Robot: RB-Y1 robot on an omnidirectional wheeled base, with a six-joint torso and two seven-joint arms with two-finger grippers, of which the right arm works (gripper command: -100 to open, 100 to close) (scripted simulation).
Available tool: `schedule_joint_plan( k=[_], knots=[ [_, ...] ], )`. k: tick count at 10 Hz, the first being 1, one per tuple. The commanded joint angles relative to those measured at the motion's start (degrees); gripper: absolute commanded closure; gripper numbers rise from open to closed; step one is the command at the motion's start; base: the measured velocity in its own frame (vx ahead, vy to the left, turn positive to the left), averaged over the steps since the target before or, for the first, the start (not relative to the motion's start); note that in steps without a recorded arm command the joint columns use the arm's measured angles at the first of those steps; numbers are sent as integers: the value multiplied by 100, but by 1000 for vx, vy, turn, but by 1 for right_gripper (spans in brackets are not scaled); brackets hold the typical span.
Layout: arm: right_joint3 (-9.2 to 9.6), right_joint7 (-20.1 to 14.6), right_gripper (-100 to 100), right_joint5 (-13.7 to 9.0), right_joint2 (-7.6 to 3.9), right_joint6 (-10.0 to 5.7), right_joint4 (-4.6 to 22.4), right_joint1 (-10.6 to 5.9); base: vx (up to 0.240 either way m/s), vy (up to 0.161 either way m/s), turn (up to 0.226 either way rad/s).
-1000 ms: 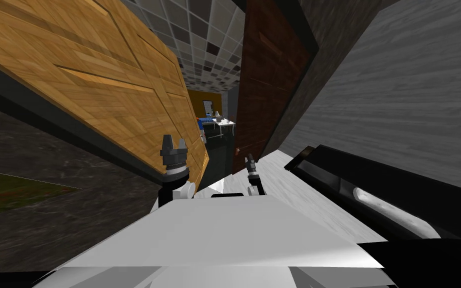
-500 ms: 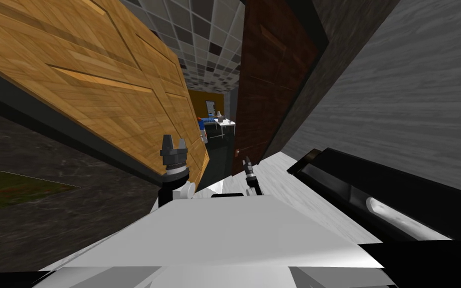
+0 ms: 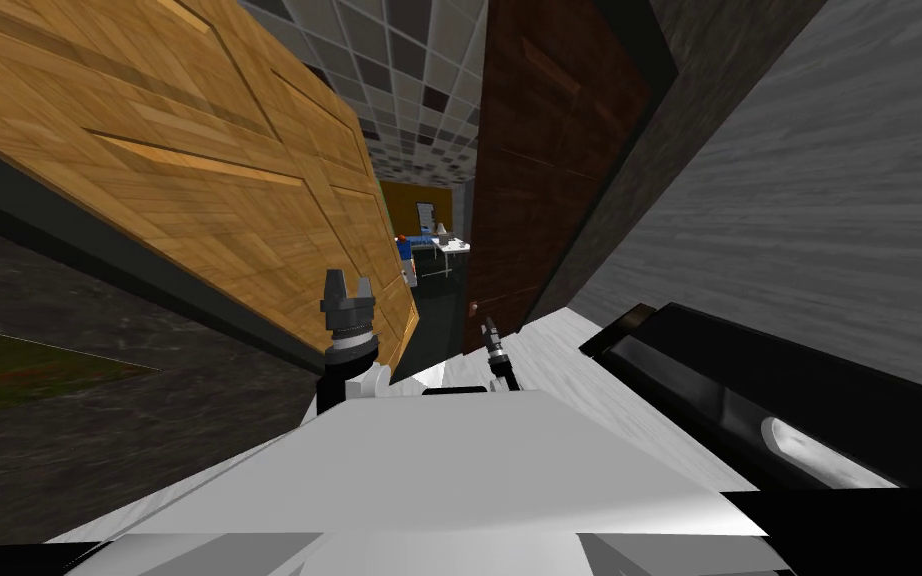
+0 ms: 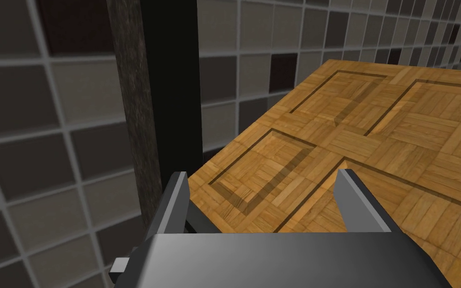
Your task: Push the door open
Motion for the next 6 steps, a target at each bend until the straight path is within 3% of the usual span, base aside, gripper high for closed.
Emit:
schedule_joint_plan(
  k=[1,2,6],
  knots=[
    [52,-21,-100,23,-20,-54,286,-69,91,-101,81],
    [52,-21,-100,23,-20,-54,311,-69,46,-79,29],
    [173,-34,-100,83,-12,-136,924,-235,56,-91,72]
  ],
)
